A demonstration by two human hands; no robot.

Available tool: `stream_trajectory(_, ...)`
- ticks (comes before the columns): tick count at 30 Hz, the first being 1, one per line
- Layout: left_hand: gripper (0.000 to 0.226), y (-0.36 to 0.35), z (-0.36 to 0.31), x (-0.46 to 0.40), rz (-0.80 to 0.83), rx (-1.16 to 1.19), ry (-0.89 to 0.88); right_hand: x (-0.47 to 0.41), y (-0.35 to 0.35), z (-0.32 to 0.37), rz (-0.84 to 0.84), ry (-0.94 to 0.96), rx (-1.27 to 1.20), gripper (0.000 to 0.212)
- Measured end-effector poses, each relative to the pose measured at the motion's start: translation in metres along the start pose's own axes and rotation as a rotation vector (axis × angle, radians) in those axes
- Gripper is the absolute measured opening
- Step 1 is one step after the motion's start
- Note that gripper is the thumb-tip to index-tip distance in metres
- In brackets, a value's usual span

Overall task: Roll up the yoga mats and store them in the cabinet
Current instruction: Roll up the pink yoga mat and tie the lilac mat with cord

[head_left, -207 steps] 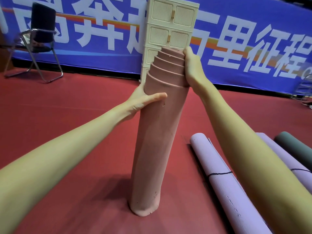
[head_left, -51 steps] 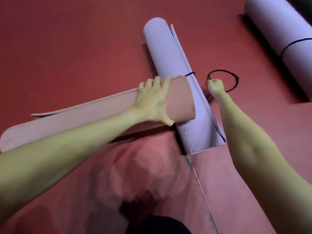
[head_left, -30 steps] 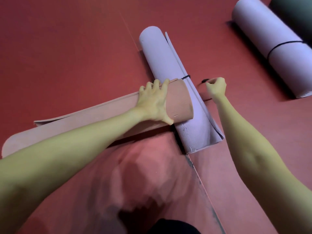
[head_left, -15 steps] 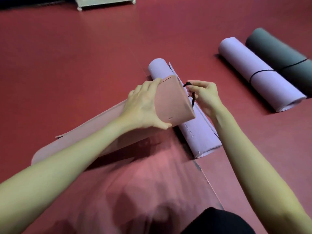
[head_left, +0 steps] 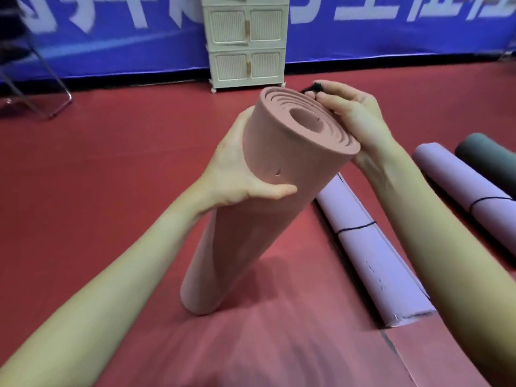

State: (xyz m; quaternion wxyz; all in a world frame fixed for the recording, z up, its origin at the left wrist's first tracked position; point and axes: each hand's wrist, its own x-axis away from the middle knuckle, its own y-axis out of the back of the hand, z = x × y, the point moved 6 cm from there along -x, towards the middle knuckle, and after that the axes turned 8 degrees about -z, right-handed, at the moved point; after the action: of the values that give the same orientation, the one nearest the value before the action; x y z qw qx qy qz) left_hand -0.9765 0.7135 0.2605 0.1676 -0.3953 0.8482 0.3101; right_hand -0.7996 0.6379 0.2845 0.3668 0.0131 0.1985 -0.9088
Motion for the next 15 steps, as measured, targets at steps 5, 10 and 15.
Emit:
stream_trajectory(5, 0.111, 0.025, 0.006, -0.010, -0.045, 0.125, -0.021, -0.007, -0.044, 0.021, 0.109, 0.001, 0.078, 0.026)
stream_trajectory(10, 0.098, 0.038, 0.013, -0.021, 0.070, 0.224, 0.056, -0.011, -0.077, 0.024, 0.223, 0.048, 0.202, 0.032)
stream_trajectory(15, 0.090, 0.060, 0.033, -0.037, -0.319, 0.598, 0.470, -0.010, -0.105, 0.020, 0.285, 0.104, 0.198, 0.039)
